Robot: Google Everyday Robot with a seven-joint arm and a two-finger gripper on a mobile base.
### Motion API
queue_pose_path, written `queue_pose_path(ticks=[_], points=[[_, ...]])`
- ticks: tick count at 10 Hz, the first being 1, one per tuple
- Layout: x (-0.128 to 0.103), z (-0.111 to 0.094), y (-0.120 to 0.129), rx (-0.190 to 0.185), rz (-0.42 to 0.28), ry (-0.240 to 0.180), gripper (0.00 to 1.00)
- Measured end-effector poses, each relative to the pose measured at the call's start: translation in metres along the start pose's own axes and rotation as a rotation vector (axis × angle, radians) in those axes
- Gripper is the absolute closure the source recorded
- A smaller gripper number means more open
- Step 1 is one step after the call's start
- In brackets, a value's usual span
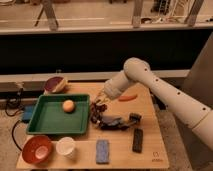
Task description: Place grapes in metal cup
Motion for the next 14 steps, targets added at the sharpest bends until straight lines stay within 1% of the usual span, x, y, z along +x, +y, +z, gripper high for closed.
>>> queue_pose_path(ticks=[1,2,3,6,7,8,10,14], points=[[-0.0019,0.0004,0.0009,-0.002,-0.004,-0.002,0.98],[-0.0041,0.0003,0.0015,-0.002,-0.008,-0.004,0.95],[-0.0054,0.0001,0.0021,-0.003,-0.011,-0.005,0.88],[-0.0104,0.0013,0.0021,-0.008,-0.024,-0.012,0.56],[-0.0106,0.0014,0.0023,-0.01,-0.026,-0.013,0.48],[-0.0107,0.002,0.0026,-0.014,-0.027,-0.014,0.36],[-0.0106,0.0036,0.0035,-0.018,-0.028,-0.017,0.21],[-0.0104,0.0076,0.0037,-0.024,-0.029,-0.024,0.2]])
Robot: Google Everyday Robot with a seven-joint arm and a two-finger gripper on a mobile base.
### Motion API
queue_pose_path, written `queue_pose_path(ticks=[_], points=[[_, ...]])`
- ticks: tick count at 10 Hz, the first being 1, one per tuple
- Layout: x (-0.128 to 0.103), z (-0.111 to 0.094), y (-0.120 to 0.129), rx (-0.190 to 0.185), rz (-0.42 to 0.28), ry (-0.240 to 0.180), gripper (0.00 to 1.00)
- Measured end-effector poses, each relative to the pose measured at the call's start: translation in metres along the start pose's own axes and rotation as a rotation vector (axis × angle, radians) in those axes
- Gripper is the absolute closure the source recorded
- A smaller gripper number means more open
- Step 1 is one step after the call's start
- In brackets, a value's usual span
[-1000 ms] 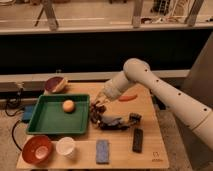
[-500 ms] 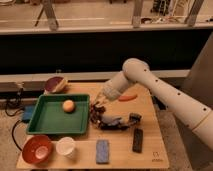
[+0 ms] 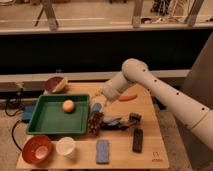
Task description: Place grapes in metal cup
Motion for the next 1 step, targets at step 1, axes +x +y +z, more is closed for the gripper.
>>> queue_pose_path(ticks=[1], points=[[-0.0008,0.0026,0.0004,-0.002,-0.003,-0.004,0.24]])
